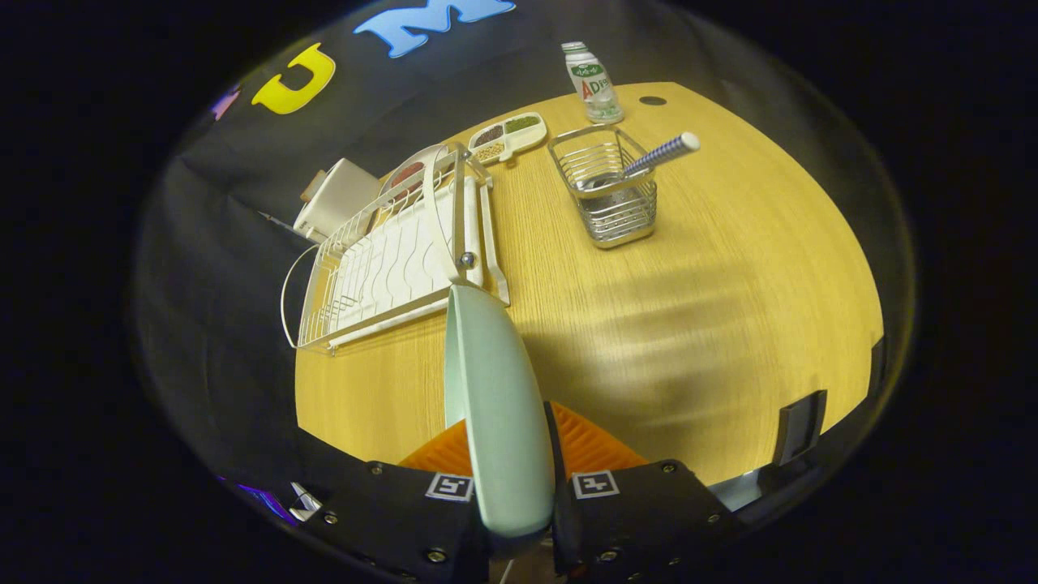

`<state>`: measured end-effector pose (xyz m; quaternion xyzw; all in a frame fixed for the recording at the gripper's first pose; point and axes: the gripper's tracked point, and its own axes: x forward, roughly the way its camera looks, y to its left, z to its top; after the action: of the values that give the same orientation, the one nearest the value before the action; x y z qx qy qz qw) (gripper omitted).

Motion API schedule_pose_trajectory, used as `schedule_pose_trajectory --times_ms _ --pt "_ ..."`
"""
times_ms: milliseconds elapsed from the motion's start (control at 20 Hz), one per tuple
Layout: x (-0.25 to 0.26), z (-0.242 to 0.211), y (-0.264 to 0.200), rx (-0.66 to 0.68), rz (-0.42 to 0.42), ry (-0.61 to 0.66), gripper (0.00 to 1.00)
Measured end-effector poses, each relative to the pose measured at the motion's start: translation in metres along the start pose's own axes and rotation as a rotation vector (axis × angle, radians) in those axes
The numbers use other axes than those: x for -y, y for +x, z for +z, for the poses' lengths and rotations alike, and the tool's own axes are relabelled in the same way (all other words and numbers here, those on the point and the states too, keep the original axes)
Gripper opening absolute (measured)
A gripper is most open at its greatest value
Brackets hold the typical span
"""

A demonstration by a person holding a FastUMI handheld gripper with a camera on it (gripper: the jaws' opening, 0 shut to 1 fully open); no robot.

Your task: Take the plate from the dish rack, then take the spoon from the basket and place it into the plate.

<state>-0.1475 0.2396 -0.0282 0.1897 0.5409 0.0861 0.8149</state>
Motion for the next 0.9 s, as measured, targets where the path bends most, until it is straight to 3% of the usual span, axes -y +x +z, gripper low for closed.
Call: schedule_pose_trajectory --times_ms 300,600,900 --pt "-0.015 -0.017 0.032 -0.033 0.166 0.083 0.29" --pt "-0.011 -0.032 0.049 -0.064 0.236 0.073 0.29" --pt "-0.004 -0.019 0.047 0.006 0.300 0.130 0.33"
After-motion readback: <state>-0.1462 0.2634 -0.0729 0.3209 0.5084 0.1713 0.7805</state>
